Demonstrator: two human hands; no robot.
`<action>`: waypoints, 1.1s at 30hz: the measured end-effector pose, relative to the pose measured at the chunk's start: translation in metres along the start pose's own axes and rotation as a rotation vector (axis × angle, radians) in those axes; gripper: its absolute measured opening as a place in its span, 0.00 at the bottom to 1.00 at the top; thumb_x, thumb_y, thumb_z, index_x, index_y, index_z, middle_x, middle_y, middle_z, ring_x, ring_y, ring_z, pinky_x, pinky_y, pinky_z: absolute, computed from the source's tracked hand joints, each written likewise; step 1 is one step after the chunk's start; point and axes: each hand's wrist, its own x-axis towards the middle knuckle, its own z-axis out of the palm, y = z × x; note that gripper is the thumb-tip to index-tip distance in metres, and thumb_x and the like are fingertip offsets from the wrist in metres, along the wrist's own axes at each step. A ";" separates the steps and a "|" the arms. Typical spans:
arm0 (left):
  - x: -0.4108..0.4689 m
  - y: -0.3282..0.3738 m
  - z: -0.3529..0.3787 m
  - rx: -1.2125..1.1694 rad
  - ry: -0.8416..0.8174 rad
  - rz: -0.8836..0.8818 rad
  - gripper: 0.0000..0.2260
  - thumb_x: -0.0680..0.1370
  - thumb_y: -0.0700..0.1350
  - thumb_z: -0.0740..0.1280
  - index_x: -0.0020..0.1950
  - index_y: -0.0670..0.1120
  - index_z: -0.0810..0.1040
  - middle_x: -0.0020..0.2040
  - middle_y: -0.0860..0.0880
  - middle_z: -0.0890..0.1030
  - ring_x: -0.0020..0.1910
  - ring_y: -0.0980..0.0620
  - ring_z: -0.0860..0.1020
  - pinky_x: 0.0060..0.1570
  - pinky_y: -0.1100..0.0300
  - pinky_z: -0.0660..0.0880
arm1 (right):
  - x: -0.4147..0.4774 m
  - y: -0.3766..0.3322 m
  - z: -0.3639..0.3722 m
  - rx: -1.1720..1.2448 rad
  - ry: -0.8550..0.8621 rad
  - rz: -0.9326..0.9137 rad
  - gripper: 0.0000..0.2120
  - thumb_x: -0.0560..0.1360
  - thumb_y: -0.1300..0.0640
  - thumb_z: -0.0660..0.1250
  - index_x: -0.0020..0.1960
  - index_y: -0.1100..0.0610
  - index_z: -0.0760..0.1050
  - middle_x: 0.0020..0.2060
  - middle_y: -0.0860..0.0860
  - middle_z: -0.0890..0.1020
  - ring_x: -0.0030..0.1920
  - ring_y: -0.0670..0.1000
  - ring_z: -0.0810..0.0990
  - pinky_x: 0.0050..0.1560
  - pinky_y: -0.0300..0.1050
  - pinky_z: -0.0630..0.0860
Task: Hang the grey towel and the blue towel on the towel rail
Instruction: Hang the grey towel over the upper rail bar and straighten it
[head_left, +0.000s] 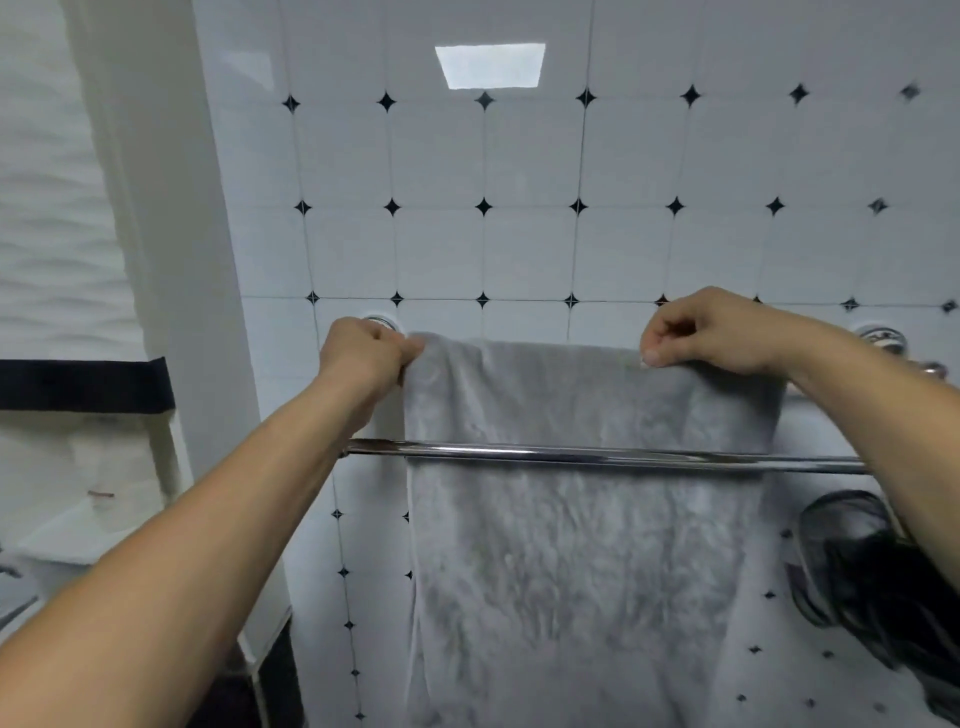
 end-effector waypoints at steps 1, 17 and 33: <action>0.001 0.000 0.001 0.066 0.028 0.029 0.15 0.70 0.42 0.74 0.28 0.45 0.72 0.27 0.47 0.73 0.30 0.48 0.71 0.37 0.56 0.74 | 0.001 0.004 0.000 -0.047 0.009 -0.006 0.03 0.70 0.56 0.76 0.40 0.51 0.82 0.37 0.47 0.84 0.39 0.46 0.78 0.46 0.44 0.72; -0.004 0.009 -0.012 0.217 -0.263 0.241 0.09 0.70 0.39 0.77 0.48 0.46 0.82 0.33 0.49 0.78 0.29 0.57 0.74 0.30 0.70 0.71 | -0.074 0.056 -0.032 -0.046 0.225 0.183 0.09 0.66 0.61 0.78 0.43 0.55 0.81 0.35 0.50 0.81 0.35 0.47 0.76 0.34 0.30 0.69; -0.002 0.025 -0.012 0.680 -0.114 0.425 0.05 0.70 0.41 0.76 0.44 0.44 0.85 0.42 0.43 0.84 0.45 0.44 0.79 0.45 0.57 0.67 | -0.066 0.058 -0.024 -0.434 0.238 0.040 0.06 0.71 0.58 0.74 0.42 0.53 0.76 0.41 0.48 0.78 0.44 0.52 0.76 0.42 0.44 0.68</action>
